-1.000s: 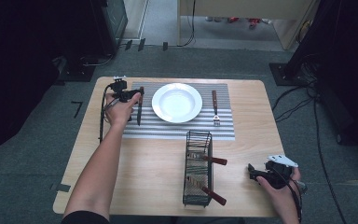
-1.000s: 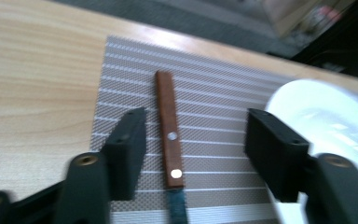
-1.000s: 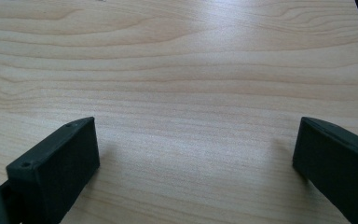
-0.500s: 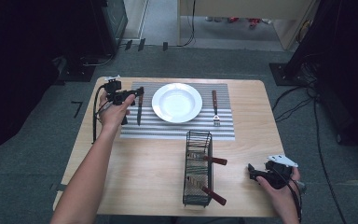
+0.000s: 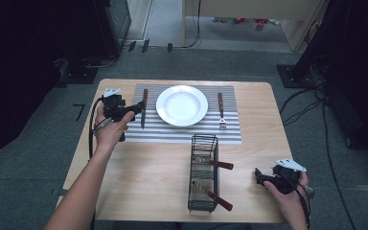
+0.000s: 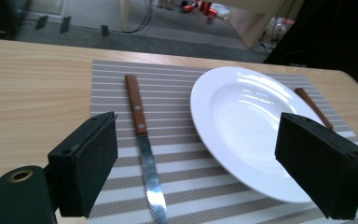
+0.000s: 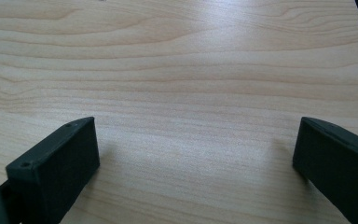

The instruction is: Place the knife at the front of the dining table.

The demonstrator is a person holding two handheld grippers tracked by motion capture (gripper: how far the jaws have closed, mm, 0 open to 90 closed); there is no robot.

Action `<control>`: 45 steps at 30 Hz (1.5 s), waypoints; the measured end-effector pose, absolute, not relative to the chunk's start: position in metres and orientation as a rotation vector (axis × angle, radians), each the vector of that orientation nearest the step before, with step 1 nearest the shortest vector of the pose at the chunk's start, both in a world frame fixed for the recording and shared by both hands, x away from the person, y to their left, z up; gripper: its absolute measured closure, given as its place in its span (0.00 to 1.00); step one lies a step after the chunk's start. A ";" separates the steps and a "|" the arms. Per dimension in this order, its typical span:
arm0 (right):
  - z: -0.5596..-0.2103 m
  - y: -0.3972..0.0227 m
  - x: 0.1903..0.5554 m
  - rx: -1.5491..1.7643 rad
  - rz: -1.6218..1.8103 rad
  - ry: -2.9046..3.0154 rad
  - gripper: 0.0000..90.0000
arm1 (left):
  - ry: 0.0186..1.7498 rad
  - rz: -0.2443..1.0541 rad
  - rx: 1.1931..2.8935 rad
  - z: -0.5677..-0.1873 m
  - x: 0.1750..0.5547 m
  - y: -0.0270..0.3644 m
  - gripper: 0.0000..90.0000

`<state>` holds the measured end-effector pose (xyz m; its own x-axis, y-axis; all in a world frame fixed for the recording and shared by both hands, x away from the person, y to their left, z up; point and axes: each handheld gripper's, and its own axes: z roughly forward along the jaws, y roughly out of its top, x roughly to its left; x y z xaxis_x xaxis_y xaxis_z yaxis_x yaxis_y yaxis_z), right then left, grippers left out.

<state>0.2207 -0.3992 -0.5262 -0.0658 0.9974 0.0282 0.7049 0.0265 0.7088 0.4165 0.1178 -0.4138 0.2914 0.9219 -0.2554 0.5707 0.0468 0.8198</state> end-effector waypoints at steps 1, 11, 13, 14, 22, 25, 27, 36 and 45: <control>-0.526 -0.399 0.221 1.725 0.786 1.823 0.00 | 1.393 0.503 1.653 -0.414 0.412 0.117 0.15; -0.526 -0.399 0.221 1.726 0.786 1.823 0.00 | 1.396 0.570 1.694 -0.423 0.370 0.125 0.15; -0.526 -0.399 0.221 1.726 0.786 1.822 0.00 | 1.397 0.586 1.708 -0.428 0.362 0.128 0.15; -0.526 -0.399 0.221 1.726 0.786 1.822 0.00 | 1.404 0.585 1.706 -0.430 0.359 0.130 0.15; -0.526 -0.399 0.221 1.726 0.786 1.822 0.00 | 1.435 0.609 1.726 -0.450 0.328 0.149 0.15; -0.526 -0.399 0.221 1.726 0.786 1.822 0.00 | 1.454 0.619 1.745 -0.462 0.315 0.158 0.15; -0.526 -0.399 0.221 1.726 0.786 1.822 0.00 | 1.469 0.646 1.756 -0.468 0.309 0.163 0.15; -0.526 -0.399 0.221 1.726 0.786 1.822 0.00 | 1.550 0.720 1.797 -0.495 0.288 0.190 0.15; -0.526 -0.399 0.221 1.726 0.784 1.823 0.00 | 1.602 0.716 1.803 -0.509 0.272 0.208 0.15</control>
